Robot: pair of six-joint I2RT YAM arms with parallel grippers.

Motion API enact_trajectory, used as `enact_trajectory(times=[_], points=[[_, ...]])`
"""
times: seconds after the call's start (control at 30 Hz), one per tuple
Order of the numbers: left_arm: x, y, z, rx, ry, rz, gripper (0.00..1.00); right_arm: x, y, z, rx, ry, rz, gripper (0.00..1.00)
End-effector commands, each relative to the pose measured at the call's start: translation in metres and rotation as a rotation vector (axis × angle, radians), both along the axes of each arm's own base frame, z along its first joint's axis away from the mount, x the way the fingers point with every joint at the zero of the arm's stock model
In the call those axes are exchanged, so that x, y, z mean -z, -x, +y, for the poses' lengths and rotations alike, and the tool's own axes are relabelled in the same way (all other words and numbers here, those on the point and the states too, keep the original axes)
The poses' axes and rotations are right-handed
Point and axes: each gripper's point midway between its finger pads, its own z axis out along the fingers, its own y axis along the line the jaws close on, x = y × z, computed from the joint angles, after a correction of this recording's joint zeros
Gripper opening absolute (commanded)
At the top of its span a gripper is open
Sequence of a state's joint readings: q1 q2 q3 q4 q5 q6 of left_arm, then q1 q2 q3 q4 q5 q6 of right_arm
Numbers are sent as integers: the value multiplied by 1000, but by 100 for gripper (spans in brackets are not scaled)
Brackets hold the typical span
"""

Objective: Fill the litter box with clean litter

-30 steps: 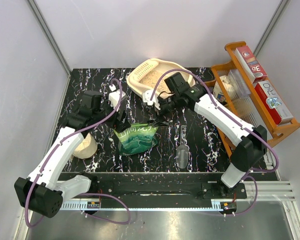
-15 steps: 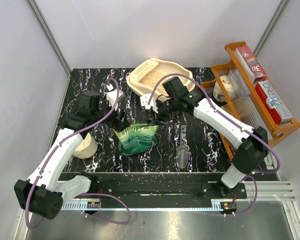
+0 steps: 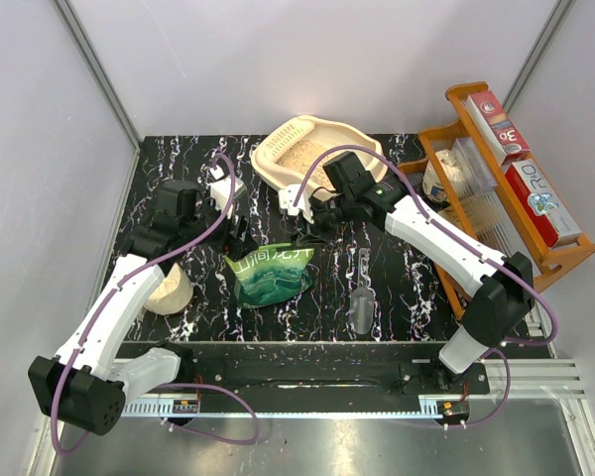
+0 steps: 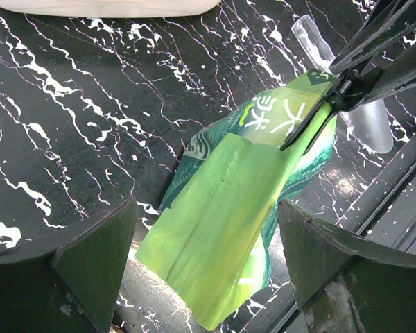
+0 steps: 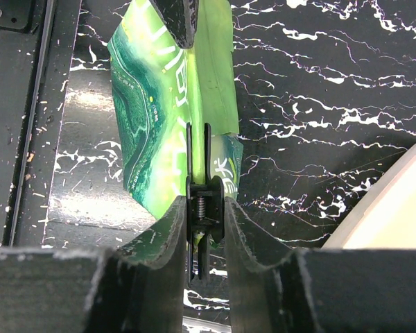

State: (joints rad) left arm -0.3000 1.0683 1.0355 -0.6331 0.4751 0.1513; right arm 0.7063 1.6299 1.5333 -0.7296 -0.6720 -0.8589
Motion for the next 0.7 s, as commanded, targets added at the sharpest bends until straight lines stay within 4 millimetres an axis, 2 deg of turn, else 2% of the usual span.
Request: enact_trajectory(times=[0.0, 0.1, 0.2, 0.27, 0.53, 0.63, 0.67], points=[[-10, -2, -4, 10, 38, -45, 86, -20, 0, 3, -8, -34, -54, 0], [-9, 1, -5, 24, 40, -36, 86, -30, -5, 0, 15, -37, -88, 0], [-8, 3, -6, 36, 41, -34, 86, -51, -11, -1, 42, -84, -82, 0], [-9, 4, -6, 50, 40, -40, 86, -56, -9, -1, 39, -88, -82, 0], [-11, 16, -15, 141, 77, -44, 85, -33, -3, -3, 38, -52, 3, 0], [-7, 18, -15, 151, 70, -41, 84, -53, -8, -2, 71, -98, -2, 0], [-4, 20, -16, 158, 70, -29, 84, -67, -15, -5, 93, -127, -9, 0]])
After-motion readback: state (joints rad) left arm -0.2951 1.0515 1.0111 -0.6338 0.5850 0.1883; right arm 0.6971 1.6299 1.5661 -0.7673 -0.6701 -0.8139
